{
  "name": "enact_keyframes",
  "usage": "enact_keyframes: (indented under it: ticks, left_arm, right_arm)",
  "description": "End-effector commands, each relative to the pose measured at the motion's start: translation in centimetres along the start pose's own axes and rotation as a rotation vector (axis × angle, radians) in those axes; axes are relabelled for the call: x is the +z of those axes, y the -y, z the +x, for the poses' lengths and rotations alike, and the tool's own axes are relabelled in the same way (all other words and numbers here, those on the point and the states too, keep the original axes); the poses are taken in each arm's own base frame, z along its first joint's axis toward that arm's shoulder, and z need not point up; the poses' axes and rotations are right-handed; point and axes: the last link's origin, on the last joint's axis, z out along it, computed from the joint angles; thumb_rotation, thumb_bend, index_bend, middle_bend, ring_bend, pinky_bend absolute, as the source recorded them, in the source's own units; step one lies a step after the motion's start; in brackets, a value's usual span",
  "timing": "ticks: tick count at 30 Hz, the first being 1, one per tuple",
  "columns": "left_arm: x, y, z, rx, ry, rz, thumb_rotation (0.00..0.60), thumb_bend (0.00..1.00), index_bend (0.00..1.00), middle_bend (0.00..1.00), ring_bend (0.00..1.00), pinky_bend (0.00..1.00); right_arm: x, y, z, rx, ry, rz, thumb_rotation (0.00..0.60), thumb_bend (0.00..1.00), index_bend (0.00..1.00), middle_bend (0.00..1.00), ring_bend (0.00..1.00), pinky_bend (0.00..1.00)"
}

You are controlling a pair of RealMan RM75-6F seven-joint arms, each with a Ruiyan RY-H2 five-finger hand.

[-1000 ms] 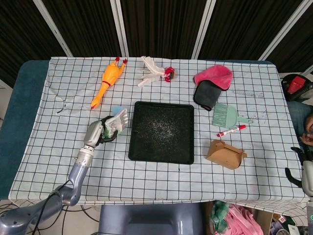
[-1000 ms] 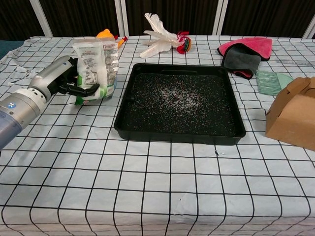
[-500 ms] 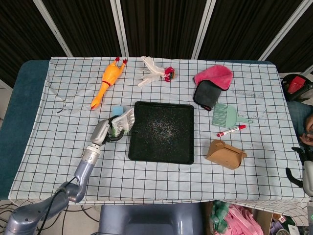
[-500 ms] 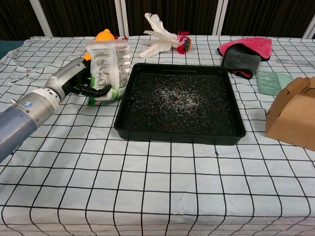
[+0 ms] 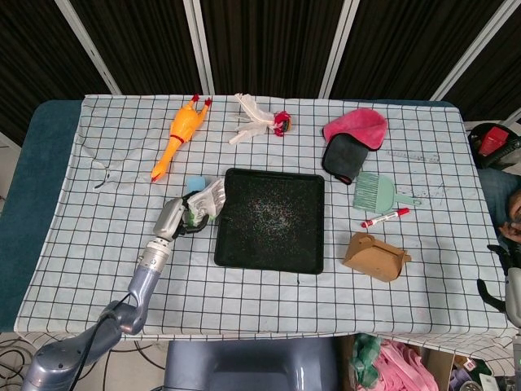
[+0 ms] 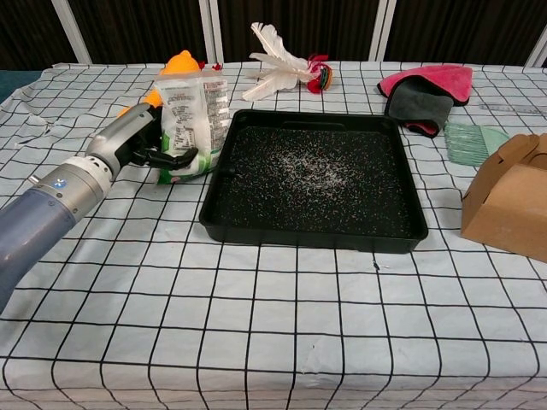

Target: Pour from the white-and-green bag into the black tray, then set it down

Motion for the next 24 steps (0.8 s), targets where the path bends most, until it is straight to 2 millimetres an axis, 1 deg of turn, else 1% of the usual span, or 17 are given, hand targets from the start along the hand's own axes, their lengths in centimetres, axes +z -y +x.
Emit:
enact_keyframes:
  ticks: [1,7,14,19,24]
  left_arm:
    - [-0.14,0.2,-0.15,0.054,0.013,-0.003,0.6,0.5,0.33,0.42,0.34,0.48]
    - [-0.5,0.64,0.16,0.145,0.005,0.0,0.6,0.47,0.32,0.38,0.3,0.44]
    - [-0.6,0.65,0.35,0.186,0.008,0.0,0.6,0.43,0.28,0.33,0.25,0.4]
    - [-0.8,0.29,0.33,0.201,0.009,-0.016,0.6,0.41,0.26,0.3,0.23,0.38]
    - [-1.07,-0.02,0.49,0.214,-0.004,-0.026,0.6,0.41,0.25,0.29,0.22,0.37]
  right_arm:
    - [-0.01,0.02,0.02,0.001,0.0,0.001,0.6,0.3,0.21,0.1,0.19,0.23]
    - [-0.04,0.05,0.03,0.001,0.0,0.003,0.6,0.3,0.21,0.1,0.19,0.23]
    - [-0.04,0.19,-0.05,-0.001,0.003,0.008,0.6,0.3,0.21,0.1,0.19,0.23]
    - [-0.06,0.29,-0.05,-0.003,0.001,0.011,0.6,0.3,0.21,0.1,0.19,0.23]
    - [-0.08,0.3,-0.02,-0.002,-0.001,0.011,0.6,0.3,0.21,0.1,0.19,0.23]
